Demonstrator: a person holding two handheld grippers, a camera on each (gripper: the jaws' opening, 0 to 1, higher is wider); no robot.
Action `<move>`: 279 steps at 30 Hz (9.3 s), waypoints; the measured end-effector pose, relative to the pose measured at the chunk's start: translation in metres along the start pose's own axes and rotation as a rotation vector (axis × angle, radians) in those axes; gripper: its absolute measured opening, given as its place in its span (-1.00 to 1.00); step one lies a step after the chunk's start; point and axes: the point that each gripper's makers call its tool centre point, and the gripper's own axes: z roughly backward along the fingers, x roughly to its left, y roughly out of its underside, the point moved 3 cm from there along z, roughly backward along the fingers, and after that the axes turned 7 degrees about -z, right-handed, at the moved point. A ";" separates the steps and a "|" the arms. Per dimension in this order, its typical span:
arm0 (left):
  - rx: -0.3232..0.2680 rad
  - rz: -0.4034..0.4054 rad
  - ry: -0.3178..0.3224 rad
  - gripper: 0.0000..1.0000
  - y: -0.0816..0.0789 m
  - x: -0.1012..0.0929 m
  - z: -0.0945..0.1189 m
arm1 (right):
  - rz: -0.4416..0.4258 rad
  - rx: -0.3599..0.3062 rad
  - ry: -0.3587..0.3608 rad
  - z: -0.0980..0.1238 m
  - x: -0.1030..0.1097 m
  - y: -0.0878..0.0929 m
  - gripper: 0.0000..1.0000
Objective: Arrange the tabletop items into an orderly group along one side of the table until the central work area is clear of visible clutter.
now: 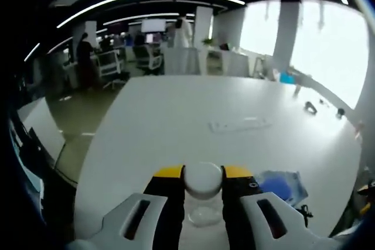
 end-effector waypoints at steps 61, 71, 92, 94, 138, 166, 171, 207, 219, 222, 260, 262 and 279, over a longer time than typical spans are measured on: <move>-0.120 -0.018 -0.018 0.10 0.036 -0.013 0.007 | -0.056 0.061 -0.037 -0.017 0.000 0.011 0.07; -0.111 0.064 0.023 0.92 0.047 -0.015 0.020 | -0.039 0.056 -0.062 -0.021 0.004 0.006 0.07; -0.172 0.044 0.036 0.89 0.081 -0.041 0.093 | 0.009 0.062 -0.123 -0.020 0.009 0.009 0.06; -0.174 0.054 0.025 0.89 0.089 -0.043 0.101 | 0.014 0.067 -0.131 -0.020 0.010 0.009 0.06; -0.199 0.017 -0.014 0.93 0.153 -0.075 0.180 | 0.289 0.181 -0.348 -0.078 0.053 -0.027 0.03; -0.155 -0.002 -0.009 0.87 0.163 -0.083 0.193 | 0.469 0.188 -0.575 -0.177 0.132 -0.103 -0.05; -0.159 0.017 -0.023 0.87 0.169 -0.083 0.199 | 0.526 0.180 -0.586 -0.187 0.146 -0.110 -0.05; -0.204 0.119 -0.029 0.86 0.187 -0.084 0.214 | 0.531 0.417 -0.705 -0.293 0.174 -0.094 -0.15; -0.207 0.145 -0.048 0.84 0.189 -0.081 0.211 | 0.525 0.442 -0.781 -0.289 0.177 -0.077 -0.64; -0.203 0.144 -0.048 0.84 0.190 -0.081 0.210 | 0.494 0.422 -0.791 -0.287 0.177 -0.078 -0.82; -0.197 0.123 0.008 0.90 0.191 -0.088 0.209 | 0.886 0.163 -0.496 -0.318 0.195 -0.138 -1.00; -0.206 0.129 0.006 0.90 0.190 -0.087 0.210 | 0.876 0.163 -0.491 -0.320 0.195 -0.140 -1.00; -0.217 0.142 0.008 0.88 0.190 -0.084 0.213 | 0.866 0.210 -0.470 -0.328 0.193 -0.119 -1.00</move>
